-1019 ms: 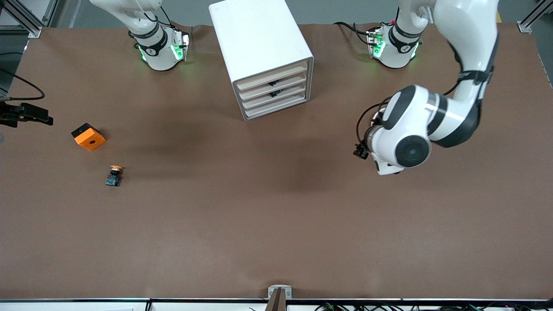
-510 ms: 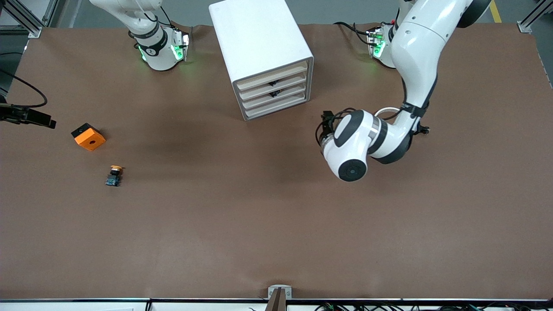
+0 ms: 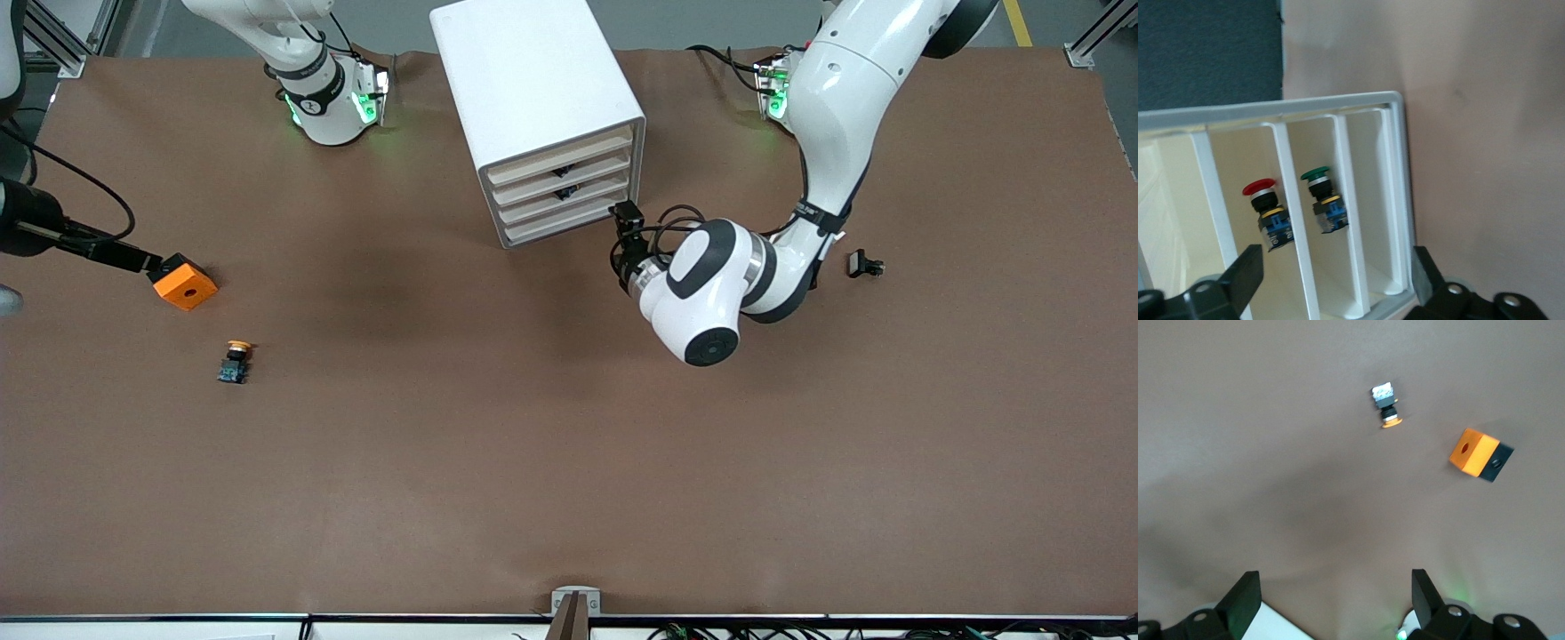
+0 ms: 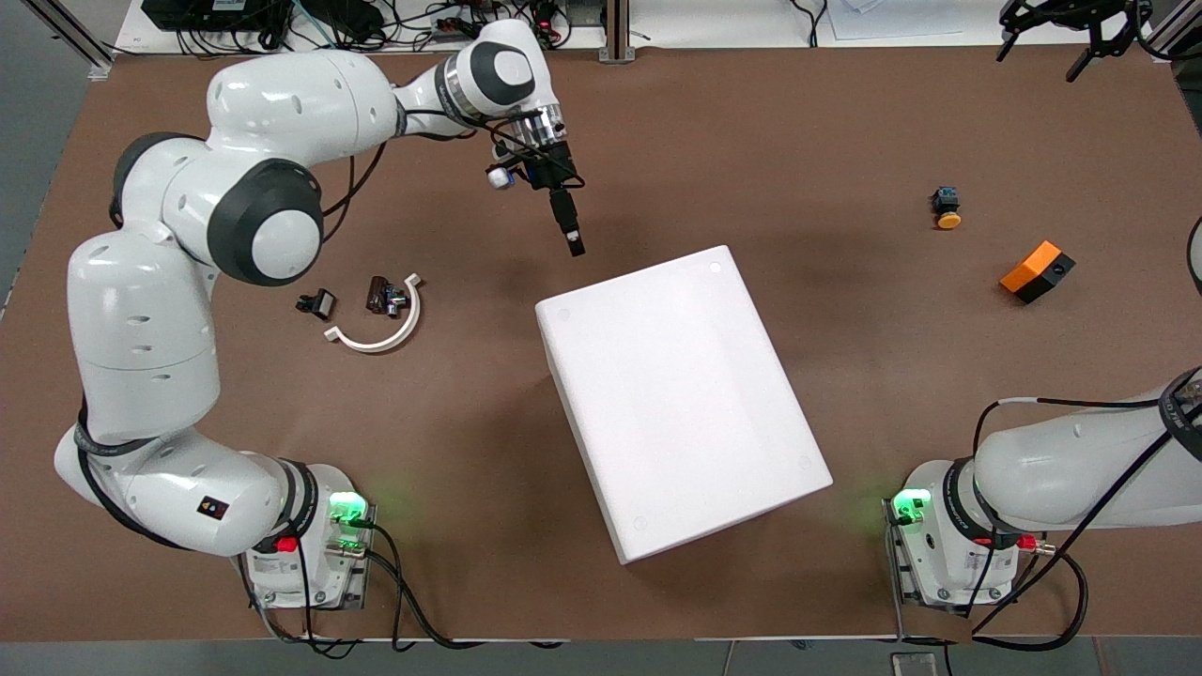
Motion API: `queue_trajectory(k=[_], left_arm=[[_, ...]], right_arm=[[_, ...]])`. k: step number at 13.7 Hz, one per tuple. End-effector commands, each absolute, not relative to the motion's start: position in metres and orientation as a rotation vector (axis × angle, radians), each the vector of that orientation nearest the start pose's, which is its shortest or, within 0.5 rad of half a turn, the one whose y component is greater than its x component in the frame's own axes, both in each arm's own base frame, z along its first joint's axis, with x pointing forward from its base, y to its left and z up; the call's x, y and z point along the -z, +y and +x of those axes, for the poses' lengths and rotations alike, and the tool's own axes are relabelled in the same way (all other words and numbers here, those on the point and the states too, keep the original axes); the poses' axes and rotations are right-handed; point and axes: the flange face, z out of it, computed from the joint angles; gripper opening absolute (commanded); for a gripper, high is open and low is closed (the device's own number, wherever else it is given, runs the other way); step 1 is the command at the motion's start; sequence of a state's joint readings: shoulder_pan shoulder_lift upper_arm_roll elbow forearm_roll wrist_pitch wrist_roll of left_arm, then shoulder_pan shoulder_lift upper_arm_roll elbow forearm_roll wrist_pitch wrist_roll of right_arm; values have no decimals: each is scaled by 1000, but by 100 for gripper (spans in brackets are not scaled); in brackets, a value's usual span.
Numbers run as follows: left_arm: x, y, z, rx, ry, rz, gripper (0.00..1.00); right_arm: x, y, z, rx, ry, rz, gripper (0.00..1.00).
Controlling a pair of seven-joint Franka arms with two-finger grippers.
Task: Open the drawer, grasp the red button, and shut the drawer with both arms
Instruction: 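Reach the left gripper to the white cabinet drawer front and grasp it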
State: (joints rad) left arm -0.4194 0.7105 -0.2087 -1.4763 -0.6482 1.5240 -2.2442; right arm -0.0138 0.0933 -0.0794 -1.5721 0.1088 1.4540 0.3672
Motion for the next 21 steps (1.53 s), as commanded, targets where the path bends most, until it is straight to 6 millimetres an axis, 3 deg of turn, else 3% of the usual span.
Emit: queue_trajectory(k=[1, 5, 8, 10, 12, 14, 17, 18, 20, 21], left_arm=[[-236, -429, 480, 1772, 2641, 1889, 80], [-215, -433, 451, 1873, 2680, 1869, 64], [-213, -436, 443, 1944, 2720, 1831, 63], [-216, -438, 437, 1960, 2728, 1857, 63], [-210, -441, 431, 1968, 2737, 1855, 54], [-204, -450, 418, 1959, 2744, 1886, 54], [-204, -453, 413, 2015, 2738, 1842, 51], [-204, -453, 412, 2014, 2738, 1845, 43], [-202, -452, 414, 2011, 2742, 1836, 12], [-201, -451, 416, 2004, 2747, 1831, 4]], right_arm=[[-567, -7, 566, -344, 799, -2938, 100], [-572, 44, 567, -335, 937, -2877, 100], [-578, 84, 562, -317, 1014, -2861, 100], [-582, 127, 557, -285, 1090, -2842, 100], [-578, 168, 552, -250, 1111, -2835, 100], [-578, 195, 548, -224, 1153, -2812, 100], [-578, 226, 538, -206, 1173, -2807, 100], [-574, 235, 535, -205, 1181, -2804, 100], [-567, 250, 529, -208, 1200, -2800, 100], [-567, 254, 527, -207, 1200, -2800, 100]])
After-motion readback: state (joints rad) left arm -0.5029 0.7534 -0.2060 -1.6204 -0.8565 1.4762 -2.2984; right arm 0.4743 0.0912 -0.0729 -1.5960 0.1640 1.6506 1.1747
